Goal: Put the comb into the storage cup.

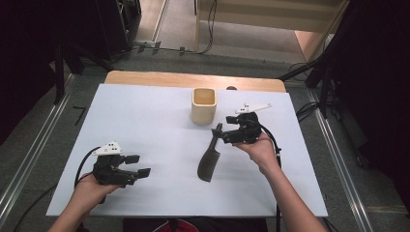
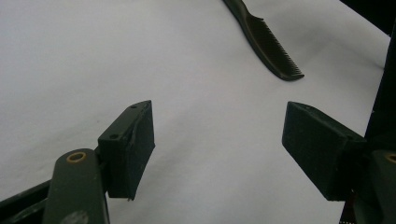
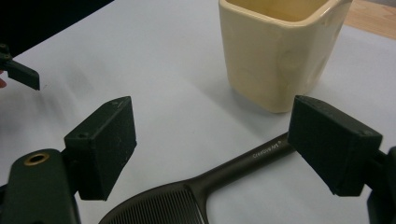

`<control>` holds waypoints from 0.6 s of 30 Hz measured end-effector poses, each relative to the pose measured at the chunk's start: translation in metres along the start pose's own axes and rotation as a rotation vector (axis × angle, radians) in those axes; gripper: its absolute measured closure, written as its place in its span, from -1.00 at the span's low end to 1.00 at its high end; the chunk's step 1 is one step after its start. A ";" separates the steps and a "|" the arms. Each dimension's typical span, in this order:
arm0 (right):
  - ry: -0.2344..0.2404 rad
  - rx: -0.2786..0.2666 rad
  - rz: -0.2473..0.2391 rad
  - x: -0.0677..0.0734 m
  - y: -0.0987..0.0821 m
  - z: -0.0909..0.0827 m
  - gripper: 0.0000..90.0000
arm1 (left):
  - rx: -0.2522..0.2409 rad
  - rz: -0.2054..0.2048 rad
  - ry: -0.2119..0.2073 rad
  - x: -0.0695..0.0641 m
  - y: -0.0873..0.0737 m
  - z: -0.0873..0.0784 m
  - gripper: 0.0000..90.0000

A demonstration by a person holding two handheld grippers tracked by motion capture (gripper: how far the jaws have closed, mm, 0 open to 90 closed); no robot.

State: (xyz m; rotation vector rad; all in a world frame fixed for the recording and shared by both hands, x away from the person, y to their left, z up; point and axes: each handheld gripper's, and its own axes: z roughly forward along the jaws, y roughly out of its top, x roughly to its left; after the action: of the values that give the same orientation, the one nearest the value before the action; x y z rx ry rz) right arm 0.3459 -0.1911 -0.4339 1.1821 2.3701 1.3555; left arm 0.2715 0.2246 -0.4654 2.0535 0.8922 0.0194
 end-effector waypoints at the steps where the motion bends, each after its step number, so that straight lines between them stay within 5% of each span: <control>1: 0.000 0.000 0.000 0.000 0.000 0.000 -0.70 | -0.001 0.001 0.000 0.000 0.000 0.000 -0.41; 18: -0.011 0.020 -0.013 -0.003 0.014 0.026 -0.57 | -0.001 0.001 0.000 0.000 0.000 0.000 -0.41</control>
State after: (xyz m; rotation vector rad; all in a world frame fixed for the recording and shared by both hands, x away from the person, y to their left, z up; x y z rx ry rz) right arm 0.3688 -0.1724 -0.4386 1.1747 2.3843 1.3212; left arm 0.2713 0.2243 -0.4655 2.0526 0.8912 0.0198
